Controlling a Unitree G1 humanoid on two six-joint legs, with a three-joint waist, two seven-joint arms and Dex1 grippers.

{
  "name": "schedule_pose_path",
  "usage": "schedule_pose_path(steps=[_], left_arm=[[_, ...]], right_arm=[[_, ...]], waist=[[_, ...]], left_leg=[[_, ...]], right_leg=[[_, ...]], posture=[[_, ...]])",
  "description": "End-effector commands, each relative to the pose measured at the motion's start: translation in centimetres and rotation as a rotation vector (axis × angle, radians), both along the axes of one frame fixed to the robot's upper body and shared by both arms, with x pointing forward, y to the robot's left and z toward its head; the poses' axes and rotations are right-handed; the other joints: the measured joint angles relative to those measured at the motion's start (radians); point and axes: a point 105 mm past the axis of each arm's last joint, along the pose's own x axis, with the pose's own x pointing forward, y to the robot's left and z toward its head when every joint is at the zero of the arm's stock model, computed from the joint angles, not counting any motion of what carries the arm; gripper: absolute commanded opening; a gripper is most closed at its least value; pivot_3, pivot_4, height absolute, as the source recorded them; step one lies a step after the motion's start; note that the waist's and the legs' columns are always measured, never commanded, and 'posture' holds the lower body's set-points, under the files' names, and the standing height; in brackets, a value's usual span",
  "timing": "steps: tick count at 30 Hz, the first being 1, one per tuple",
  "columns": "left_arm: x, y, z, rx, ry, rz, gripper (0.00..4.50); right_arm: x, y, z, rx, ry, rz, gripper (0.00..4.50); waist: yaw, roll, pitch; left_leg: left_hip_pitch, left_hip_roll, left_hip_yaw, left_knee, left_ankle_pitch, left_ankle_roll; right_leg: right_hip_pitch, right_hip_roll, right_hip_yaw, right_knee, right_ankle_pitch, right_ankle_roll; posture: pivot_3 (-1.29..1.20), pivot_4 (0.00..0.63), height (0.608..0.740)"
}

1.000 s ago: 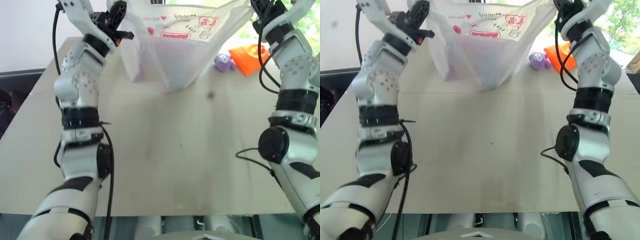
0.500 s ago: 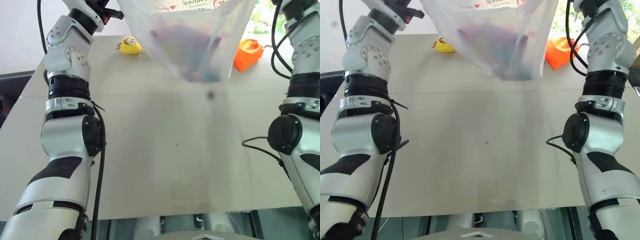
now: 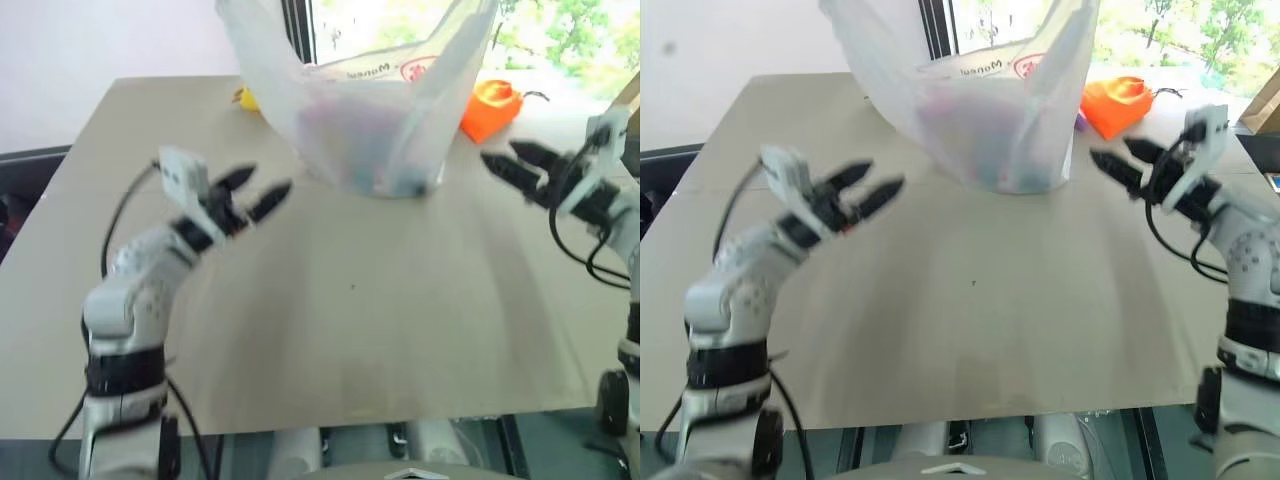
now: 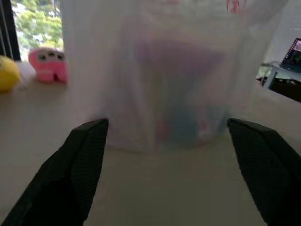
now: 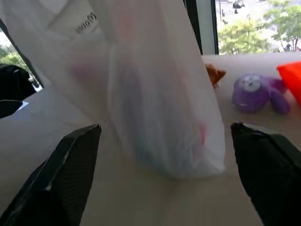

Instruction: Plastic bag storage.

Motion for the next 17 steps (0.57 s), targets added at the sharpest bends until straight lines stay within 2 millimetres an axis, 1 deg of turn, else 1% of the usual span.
schedule_pose_path(steps=[1,2,3,6,7,9,11,13,15,17], left_arm=[[-3.9,-2.6,-0.7,0.015,0.012,-0.087,4.44],[-4.7,-2.8,-1.9,-0.002,0.046,-0.069,4.44],[-5.2,-3.0,-2.9,-0.009,0.071,-0.051,4.44],[-6.5,-3.1,-5.7,-0.002,0.121,0.021,4.44],[-6.8,-3.1,-6.6,0.004,0.138,0.041,4.44],[-7.3,-2.8,-8.0,0.03,0.165,0.087,4.44],[-7.7,-2.5,-8.7,0.037,0.175,0.117,4.44],[-8.0,-1.8,-9.5,0.07,0.18,0.163,4.44],[-8.4,-1.2,-10.1,0.107,0.177,0.185,4.44],[-8.7,-1.0,-10.4,0.109,0.181,0.192,4.44]], right_arm=[[-2.2,0.8,-1.5,-0.115,-0.007,0.076,4.49],[-2.5,0.8,-2.9,-0.144,0.012,0.071,4.49],[-2.7,0.9,-3.9,-0.163,0.024,0.066,4.49],[-3.1,1.0,-6.7,-0.203,0.013,0.023,4.49],[-3.4,1.1,-7.6,-0.207,0.016,0.011,4.49],[-4.2,1.2,-9.4,-0.2,0.04,0.005,4.49],[-5.4,1.4,-11.0,-0.225,0.047,0.023,4.49],[-6.4,1.3,-12.4,-0.243,0.043,0.027,4.49],[-7.2,1.1,-13.4,-0.267,0.034,0.045,4.49],[-7.3,0.8,-13.8,-0.269,0.025,0.036,4.49]], waist=[[0.008,0.0,0.0],[0.012,-0.001,0.0],[0.015,-0.001,0.0],[0.019,-0.003,0.0],[0.021,-0.003,0.0],[0.026,-0.005,-0.002],[0.03,-0.005,-0.002],[0.031,-0.005,-0.002],[0.032,-0.005,-0.002],[0.031,-0.005,-0.002]], left_leg=[[0.003,0.001,0.0,0.001,0.0,0.0],[0.007,0.001,0.001,0.002,0.0,0.0],[0.016,0.0,0.001,0.002,0.0,0.0],[0.033,0.0,0.001,0.002,-0.003,0.005],[0.036,0.0,0.001,0.002,-0.003,0.006],[0.036,0.0,0.0,0.002,-0.003,0.006],[0.036,0.0,-0.001,0.002,-0.003,0.006],[0.035,0.001,-0.003,0.001,-0.003,0.007],[0.034,0.001,-0.005,0.001,-0.003,0.007],[0.034,0.001,-0.004,0.0,-0.004,0.008]], right_leg=[[0.004,0.001,0.0,0.001,0.0,0.0],[0.008,0.001,0.0,0.001,0.0,0.0],[0.017,0.001,0.0,0.0,0.0,0.0],[0.033,0.001,-0.001,0.0,-0.002,0.003],[0.036,0.001,0.001,0.0,-0.002,0.003],[0.035,0.002,0.002,0.0,-0.001,0.001],[0.035,0.003,0.002,0.001,0.001,-0.003],[0.033,0.004,0.003,0.001,0.001,-0.004],[0.032,0.004,0.003,0.0,0.001,-0.004],[0.032,0.004,0.004,-0.002,0.001,-0.004]], posture=[[0.0,0.15,0.74],[0.0,0.15,0.74],[0.0,0.15,0.74],[0.0,0.15,0.74],[0.0,0.15,0.74],[0.0,0.15,0.74],[0.0,0.15,0.74],[0.0,0.15,0.74],[0.0,0.15,0.74],[0.0,0.15,0.74]])
